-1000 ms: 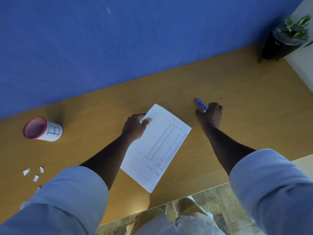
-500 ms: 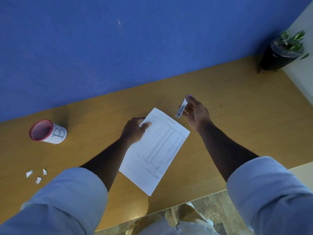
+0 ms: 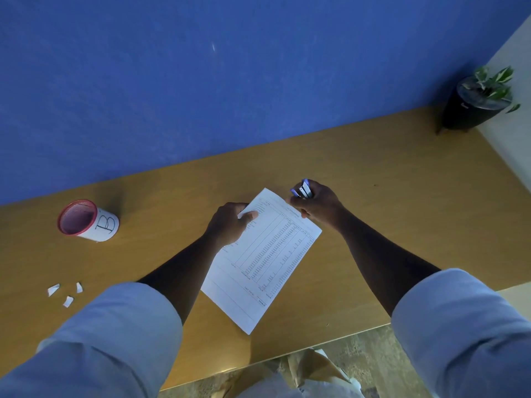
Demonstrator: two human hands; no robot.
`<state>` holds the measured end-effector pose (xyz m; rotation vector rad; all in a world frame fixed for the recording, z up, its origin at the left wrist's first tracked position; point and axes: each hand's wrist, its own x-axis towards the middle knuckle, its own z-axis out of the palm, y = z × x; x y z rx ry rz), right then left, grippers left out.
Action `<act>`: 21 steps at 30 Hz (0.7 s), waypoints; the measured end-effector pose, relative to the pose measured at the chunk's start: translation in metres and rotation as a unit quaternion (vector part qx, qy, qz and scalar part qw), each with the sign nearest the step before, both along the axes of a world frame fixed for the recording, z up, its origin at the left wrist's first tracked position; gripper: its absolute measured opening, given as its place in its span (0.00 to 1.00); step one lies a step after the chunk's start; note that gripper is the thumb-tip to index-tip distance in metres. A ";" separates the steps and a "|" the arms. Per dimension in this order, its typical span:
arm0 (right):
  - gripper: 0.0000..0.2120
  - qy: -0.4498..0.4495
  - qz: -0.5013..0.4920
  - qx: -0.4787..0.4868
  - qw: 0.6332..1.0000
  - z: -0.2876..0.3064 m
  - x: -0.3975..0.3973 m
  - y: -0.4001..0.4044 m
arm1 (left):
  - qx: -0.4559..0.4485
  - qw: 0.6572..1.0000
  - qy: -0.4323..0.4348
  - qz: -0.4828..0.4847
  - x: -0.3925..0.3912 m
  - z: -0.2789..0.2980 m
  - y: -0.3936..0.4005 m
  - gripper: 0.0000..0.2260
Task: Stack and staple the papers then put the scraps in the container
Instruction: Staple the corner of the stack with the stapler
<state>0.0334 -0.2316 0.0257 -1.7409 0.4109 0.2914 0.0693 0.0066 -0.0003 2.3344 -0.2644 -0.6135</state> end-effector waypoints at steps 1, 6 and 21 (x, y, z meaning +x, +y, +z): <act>0.11 -0.002 0.010 -0.016 1.000 -0.001 0.000 0.000 | 0.001 1.000 0.000 0.000 0.000 0.000 0.000 0.15; 0.14 0.001 0.038 -0.052 0.998 -0.001 -0.001 0.003 | 0.003 1.000 -0.006 -0.002 -0.003 -0.001 -0.001 0.15; 0.14 -0.038 0.084 -0.062 0.994 -0.006 0.003 0.006 | 0.020 1.000 -0.010 -0.006 -0.006 -0.003 -0.004 0.17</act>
